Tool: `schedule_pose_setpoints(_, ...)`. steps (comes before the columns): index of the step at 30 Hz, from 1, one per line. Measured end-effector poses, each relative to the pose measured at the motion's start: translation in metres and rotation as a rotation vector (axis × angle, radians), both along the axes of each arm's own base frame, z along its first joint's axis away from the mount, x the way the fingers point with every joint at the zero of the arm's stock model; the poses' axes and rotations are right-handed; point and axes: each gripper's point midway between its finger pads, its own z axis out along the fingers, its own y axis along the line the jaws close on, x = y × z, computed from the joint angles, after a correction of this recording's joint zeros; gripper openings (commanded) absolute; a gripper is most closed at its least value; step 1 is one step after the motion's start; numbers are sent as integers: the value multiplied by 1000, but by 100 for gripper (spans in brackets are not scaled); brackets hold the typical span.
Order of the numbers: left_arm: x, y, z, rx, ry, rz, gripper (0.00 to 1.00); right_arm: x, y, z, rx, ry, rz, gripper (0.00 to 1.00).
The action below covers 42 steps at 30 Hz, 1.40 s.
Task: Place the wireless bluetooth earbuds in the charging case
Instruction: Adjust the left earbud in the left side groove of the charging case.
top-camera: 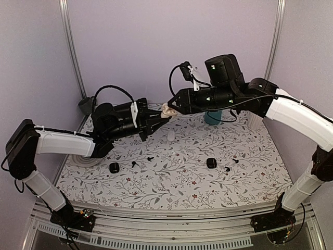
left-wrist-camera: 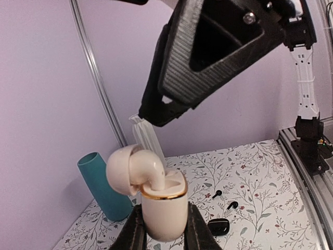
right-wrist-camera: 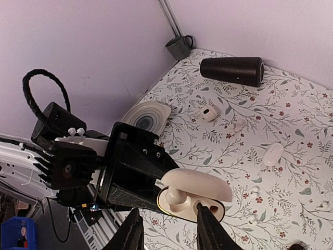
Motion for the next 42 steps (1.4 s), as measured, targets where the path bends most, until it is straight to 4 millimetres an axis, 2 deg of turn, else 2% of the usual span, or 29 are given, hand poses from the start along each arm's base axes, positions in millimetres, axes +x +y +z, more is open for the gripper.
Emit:
schedule_pose_setpoints(5, 2, -1, -3, 12, 15, 4, 0, -6, 9, -11, 10, 78, 43, 34)
schedule_pose_setpoints(16, 2, -1, -4, 15, 18, 5, 0, 8, 10, -29, 20, 167, 27, 30)
schedule_pose_setpoints(30, 4, -1, -8, 32, 15, 16, 0, 8, 14, -23, 41, 168, 38, 29)
schedule_pose_setpoints(42, 8, -1, -14, 55, 21, 39, 0, 13, 19, -32, 36, 178, 32, 22)
